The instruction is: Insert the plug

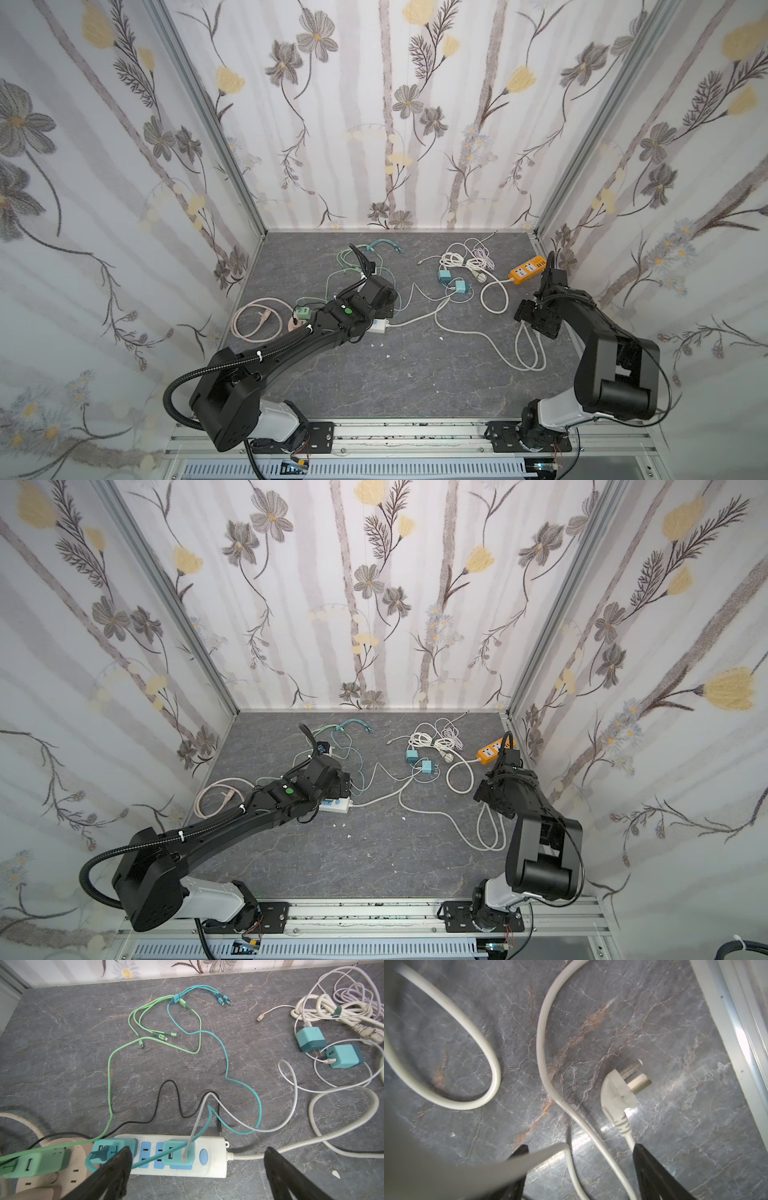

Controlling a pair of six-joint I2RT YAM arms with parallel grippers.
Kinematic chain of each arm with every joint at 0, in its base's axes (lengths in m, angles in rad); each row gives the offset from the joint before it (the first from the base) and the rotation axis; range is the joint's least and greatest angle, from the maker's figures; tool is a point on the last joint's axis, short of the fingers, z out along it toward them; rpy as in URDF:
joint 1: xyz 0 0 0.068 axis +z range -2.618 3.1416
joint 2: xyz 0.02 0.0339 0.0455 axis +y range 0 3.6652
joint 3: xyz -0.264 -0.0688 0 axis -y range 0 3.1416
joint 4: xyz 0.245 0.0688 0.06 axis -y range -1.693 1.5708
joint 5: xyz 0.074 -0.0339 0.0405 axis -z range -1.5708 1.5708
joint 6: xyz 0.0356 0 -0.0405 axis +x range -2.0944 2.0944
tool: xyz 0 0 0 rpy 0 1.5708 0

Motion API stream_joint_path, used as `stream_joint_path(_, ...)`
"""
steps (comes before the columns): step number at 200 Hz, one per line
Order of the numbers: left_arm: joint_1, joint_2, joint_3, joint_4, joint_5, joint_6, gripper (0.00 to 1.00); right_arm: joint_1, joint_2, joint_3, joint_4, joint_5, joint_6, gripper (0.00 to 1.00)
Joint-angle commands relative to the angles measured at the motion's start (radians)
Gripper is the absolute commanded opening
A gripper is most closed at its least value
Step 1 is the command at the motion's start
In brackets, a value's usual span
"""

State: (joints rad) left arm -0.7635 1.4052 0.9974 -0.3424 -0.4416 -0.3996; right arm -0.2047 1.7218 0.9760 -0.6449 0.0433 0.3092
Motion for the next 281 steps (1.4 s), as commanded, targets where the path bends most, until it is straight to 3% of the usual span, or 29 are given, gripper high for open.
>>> stream_joint_path(1, 0.006, 0.022, 0.018, 0.029, -0.050, 0.024, 1.00, 0.026, 0.082, 0.060, -0.061, -0.010, -0.106, 0.76)
stream_joint_path(65, 0.019, 0.083, 0.055, 0.011, -0.087, 0.077, 1.00, 0.097, 0.259, 0.256, -0.279, 0.081, -0.140, 0.51)
stream_joint_path(99, 0.029, 0.087, 0.053, 0.008, -0.094, 0.088, 1.00, 0.137, 0.222, 0.239, -0.231, 0.073, -0.122, 0.15)
stream_joint_path(127, 0.032, 0.083, 0.045, 0.005, -0.090, 0.097, 1.00, 0.195, 0.094, 0.190, -0.174, 0.071, -0.103, 0.00)
stream_joint_path(170, 0.034, 0.036, 0.014, 0.018, -0.096, 0.096, 1.00, 0.385, -0.269, 0.060, -0.058, 0.039, -0.077, 0.00)
stream_joint_path(210, 0.065, -0.080, -0.048, 0.038, -0.088, 0.094, 1.00, 0.597, -0.541, 0.025, 0.049, -0.100, -0.070, 0.00)
stream_joint_path(255, 0.191, -0.239, -0.069, -0.007, -0.008, 0.082, 1.00, 0.856, -0.557, 0.156, 0.104, -0.127, -0.144, 0.00)
stream_joint_path(281, 0.241, -0.280, -0.068, -0.033, 0.010, 0.080, 1.00, 0.929, -0.480, 0.240, 0.212, -0.108, -0.180, 0.00)
